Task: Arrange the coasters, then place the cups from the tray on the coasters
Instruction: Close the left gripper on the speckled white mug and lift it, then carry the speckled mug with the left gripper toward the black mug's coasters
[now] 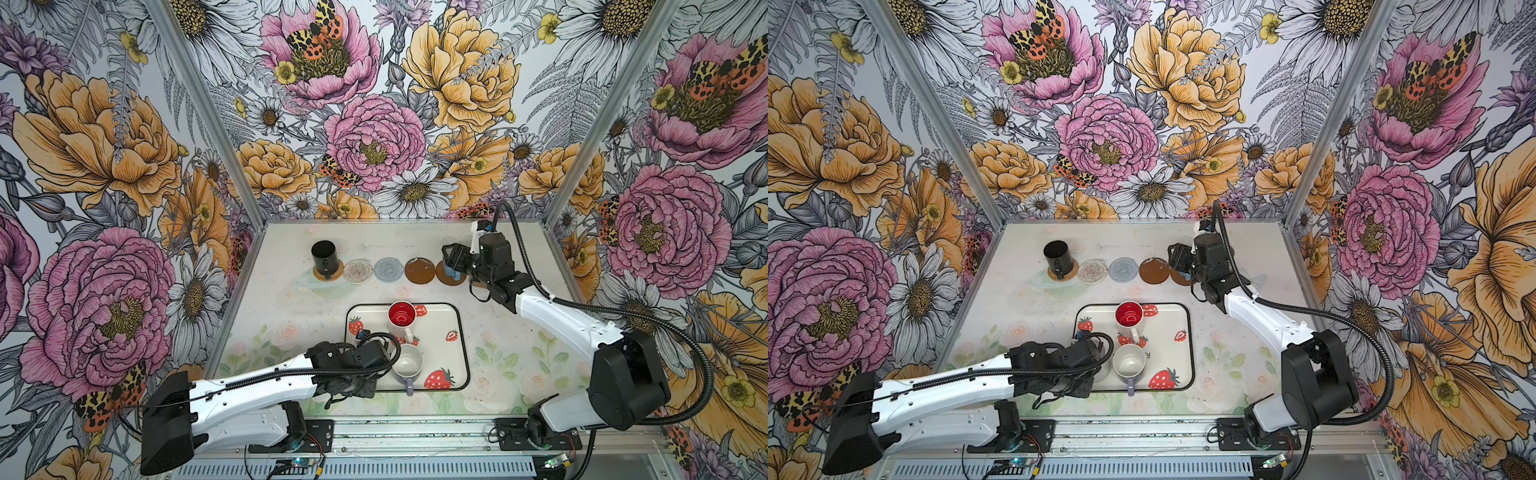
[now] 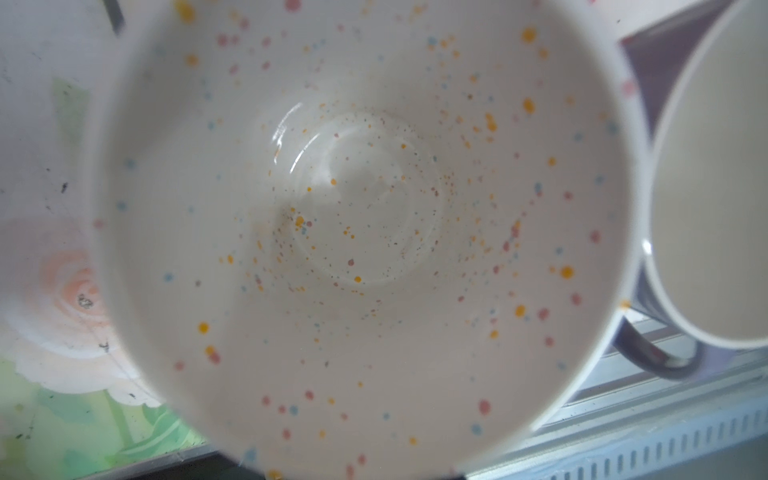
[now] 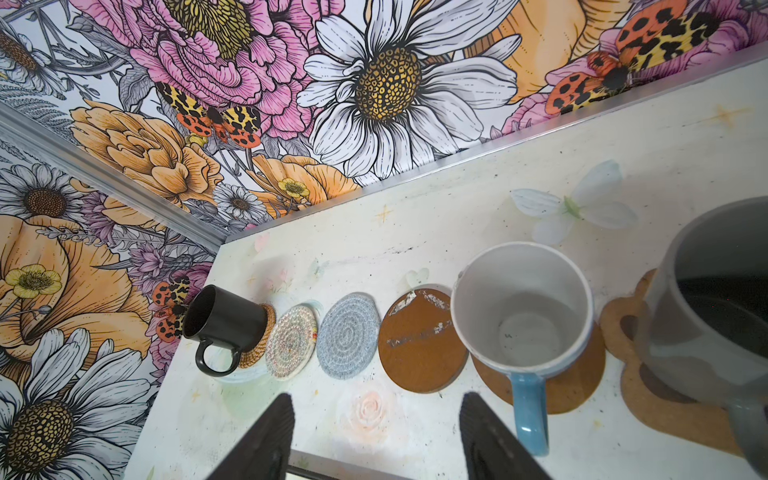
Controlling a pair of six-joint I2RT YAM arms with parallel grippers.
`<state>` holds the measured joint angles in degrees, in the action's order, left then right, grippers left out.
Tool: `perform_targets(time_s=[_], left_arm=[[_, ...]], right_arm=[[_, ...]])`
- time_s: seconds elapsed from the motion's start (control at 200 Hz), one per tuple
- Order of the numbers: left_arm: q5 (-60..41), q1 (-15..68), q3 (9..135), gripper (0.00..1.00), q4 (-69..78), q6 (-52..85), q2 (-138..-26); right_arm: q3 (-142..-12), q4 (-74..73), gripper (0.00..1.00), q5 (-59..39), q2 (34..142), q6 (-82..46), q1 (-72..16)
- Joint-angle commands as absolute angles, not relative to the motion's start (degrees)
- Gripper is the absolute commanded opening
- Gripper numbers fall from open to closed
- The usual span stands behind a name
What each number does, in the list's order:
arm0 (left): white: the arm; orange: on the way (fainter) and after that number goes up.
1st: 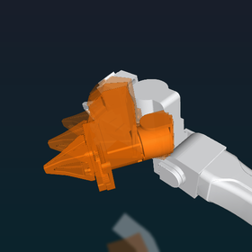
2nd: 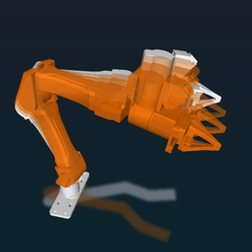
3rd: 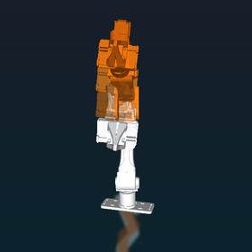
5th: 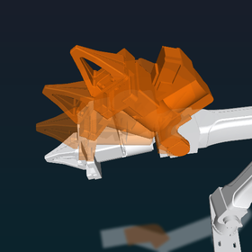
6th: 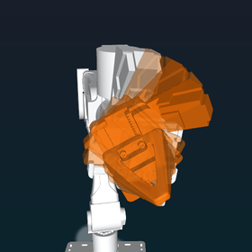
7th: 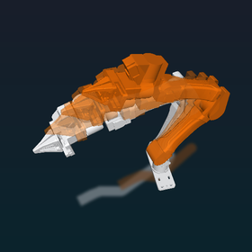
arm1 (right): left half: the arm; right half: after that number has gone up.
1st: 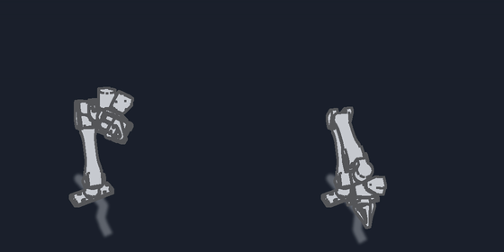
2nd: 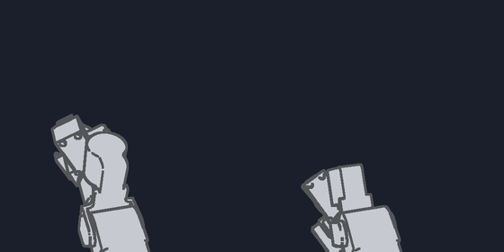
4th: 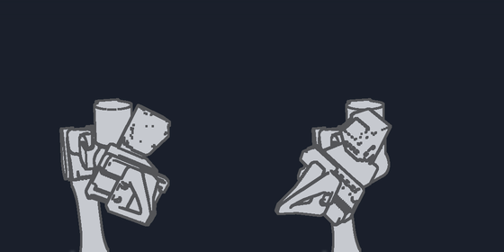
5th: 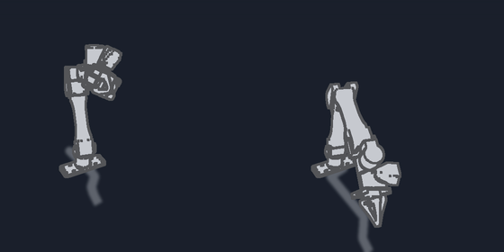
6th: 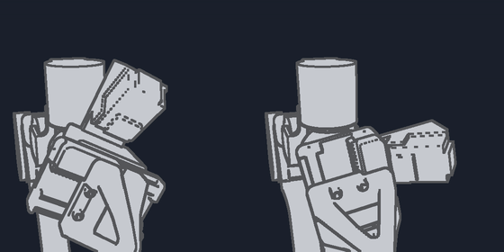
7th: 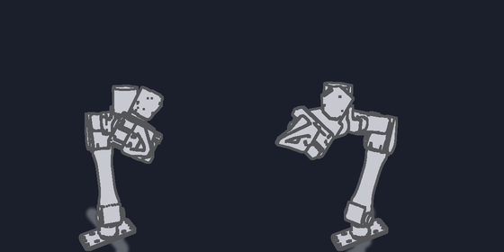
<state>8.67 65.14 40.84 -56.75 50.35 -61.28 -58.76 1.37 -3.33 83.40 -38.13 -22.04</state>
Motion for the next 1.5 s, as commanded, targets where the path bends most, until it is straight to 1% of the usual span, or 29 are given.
perform_targets(time_s=[0.0, 0.215, 0.41, 0.741, 1.006, 1.266, 1.496], left_arm=[[13.9, 65.3, 44.2, 0.0, -56.0, 49.1, -60.3], [15.8, 64.4, 45.5, 0.0, -56.8, 48.5, -60.2], [16.4, 61.6, 47.2, 0.0, -57.0, 46.7, -60.9], [19.4, 52.3, 53.1, 0.0, -56.8, 39.7, -64.5], [21.9, 46.8, 57.4, 0.0, -55.8, 34.9, -68.1], [19.5, 39.9, 57.7, 0.0, -47.9, 31.7, -70.0], [18.2, 35.2, 60.4, 0.0, -43.0, 29.0, -73.2]], right_arm=[[-61.1, 0.4, 0.66, -3.9, 84.5, -38.1, -21.7], [-61.2, 0.4, 0.65, -4.2, 84.8, -38.1, -21.4], [-61.3, 0.3, 0.66, -4.5, 84.8, -38.2, -21.3], [-61.4, 0.3, 0.65, -4.7, 85.2, -38.1, -20.9], [-61.3, 0.5, 0.66, -5.2, 85.5, -38.0, -20.0], [-61.4, 0.3, 0.65, -5.9, 85.9, -38.1, -19.5], [-61.4, 0.3, 0.66, -6.1, 86.1, -38.1, -19.1]])
